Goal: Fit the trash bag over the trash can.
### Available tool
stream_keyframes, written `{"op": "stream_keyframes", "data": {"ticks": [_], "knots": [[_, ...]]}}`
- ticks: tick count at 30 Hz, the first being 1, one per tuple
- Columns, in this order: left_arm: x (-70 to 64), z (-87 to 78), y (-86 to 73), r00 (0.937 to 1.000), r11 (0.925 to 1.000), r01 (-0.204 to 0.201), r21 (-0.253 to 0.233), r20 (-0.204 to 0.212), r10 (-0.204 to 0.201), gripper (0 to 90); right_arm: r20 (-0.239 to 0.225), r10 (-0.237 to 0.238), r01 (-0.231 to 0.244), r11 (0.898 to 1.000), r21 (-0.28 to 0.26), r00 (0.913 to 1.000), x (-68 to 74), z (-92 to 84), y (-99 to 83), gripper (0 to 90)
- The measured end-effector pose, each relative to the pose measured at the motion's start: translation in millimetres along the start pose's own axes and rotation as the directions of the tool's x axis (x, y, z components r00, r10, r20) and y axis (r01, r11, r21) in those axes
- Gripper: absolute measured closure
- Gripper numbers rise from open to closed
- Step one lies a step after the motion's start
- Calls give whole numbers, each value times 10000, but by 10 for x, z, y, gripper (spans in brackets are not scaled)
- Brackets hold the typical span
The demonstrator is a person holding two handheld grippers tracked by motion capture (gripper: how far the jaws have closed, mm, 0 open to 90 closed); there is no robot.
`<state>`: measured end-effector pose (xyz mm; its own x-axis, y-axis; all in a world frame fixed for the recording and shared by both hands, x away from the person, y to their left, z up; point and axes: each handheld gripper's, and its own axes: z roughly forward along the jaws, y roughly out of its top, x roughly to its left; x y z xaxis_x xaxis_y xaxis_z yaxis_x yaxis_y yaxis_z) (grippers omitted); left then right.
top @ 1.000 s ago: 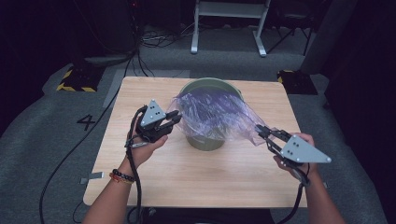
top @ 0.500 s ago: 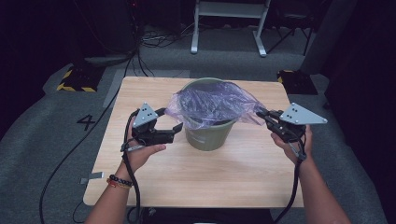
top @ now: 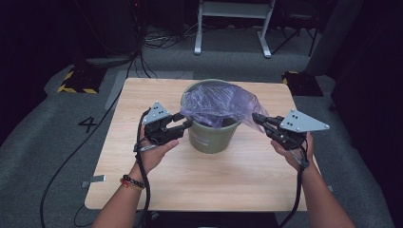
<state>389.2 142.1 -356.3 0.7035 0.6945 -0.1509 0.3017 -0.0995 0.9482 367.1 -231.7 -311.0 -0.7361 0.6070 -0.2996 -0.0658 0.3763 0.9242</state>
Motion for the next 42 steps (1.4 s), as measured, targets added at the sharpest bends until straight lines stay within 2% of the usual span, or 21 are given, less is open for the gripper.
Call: {"op": "stream_keyframes", "data": {"ticks": [2, 3, 5, 7, 8, 12, 14, 16, 19, 21, 23, 24, 26, 28, 32, 36, 38, 40, 42], "knots": [[27, -26, -2, 9999, 9998, 113, -134, -53, -113, 624, -131, -21, 20, 10000, -78, 9999, 17, -29, 17, 900], [46, -47, -4, 9998, 9996, 218, -196, 52, -217, 609, -139, -54, 52, 9999, -112, 9999, 29, -43, 27, 900], [73, -80, -8, 9990, 9991, 362, -200, 284, -356, 490, -267, -111, 105, 9997, -210, 9996, 66, -82, 63, 900], [74, -123, -13, 9985, 9988, 403, -284, 370, -392, 298, -335, -257, 249, 9994, -247, 9991, 112, -116, 109, 900], [68, -150, -14, 9988, 9987, 384, -327, 301, -374, 234, -387, -318, 308, 9992, -263, 9987, 137, -128, 134, 900], [82, -261, 2, 9990, 9971, 444, -622, 75, -440, 168, -433, -626, 615, 9978, -257, 9971, 230, -142, 213, 900], [110, -293, 17, 9992, 9968, 389, -692, -10, -391, 161, -454, -773, 761, 9967, -279, 9960, 263, -137, 235, 900], [133, -285, 27, 9996, 9981, 165, -598, -239, -180, 163, -543, -799, 785, 9965, -284, 9953, 284, -127, 242, 900], [164, -227, 33, 9995, 9994, 189, -291, -256, -196, 209, -675, -792, 771, 9965, -336, 9946, 301, -117, 245, 900], [163, -197, 41, 9982, 9998, 61, -207, -589, -73, 391, -775, -769, 741, 9965, -375, 9940, 309, -113, 248, 900], [184, -174, 43, 9992, 9998, 1, -194, -402, -9, 520, -870, -711, 678, 9969, -402, 9937, 318, -116, 253, 900], [186, -168, 41, 9991, 9998, -127, -128, -395, 122, 618, -904, -705, 669, 9969, -418, 9934, 319, -121, 256, 900], [193, -168, 36, 9980, 9983, -559, 163, -275, 563, 778, -944, -623, 579, 9971, -494, 9936, 313, -141, 263, 900], [192, -185, 26, 9939, 9943, -985, 412, -460, 1003, 882, -898, -461, 410, 9975, -578, 9949, 289, -173, 259, 900], [256, -296, -14, 9920, 9901, -1193, 740, -322, 1219, 893, -710, 182, -240, 9964, -808, 9973, 199, -273, 188, 900], [325, -431, -101, 9900, 9862, -1352, 959, -269, 1384, 892, -556, 872, -917, 9923, -838, 9946, 133, -362, 47, 900], [312, -462, -147, 9860, 9789, -1625, 1237, -174, 1658, 892, -547, 1086, -1125, 9910, -729, 9926, 126, -381, -31, 900], [259, -460, -197, 9777, 9664, -2004, 1611, -295, 2077, 893, -574, 1210, -1242, 9907, -551, 9910, 145, -372, -113, 900], [218, -442, -261, 9724, 9568, -2221, 1878, -293, 2314, 893, -554, 1287, -1310, 9906, -403, 9901, 169, -355, -196, 900]]}}
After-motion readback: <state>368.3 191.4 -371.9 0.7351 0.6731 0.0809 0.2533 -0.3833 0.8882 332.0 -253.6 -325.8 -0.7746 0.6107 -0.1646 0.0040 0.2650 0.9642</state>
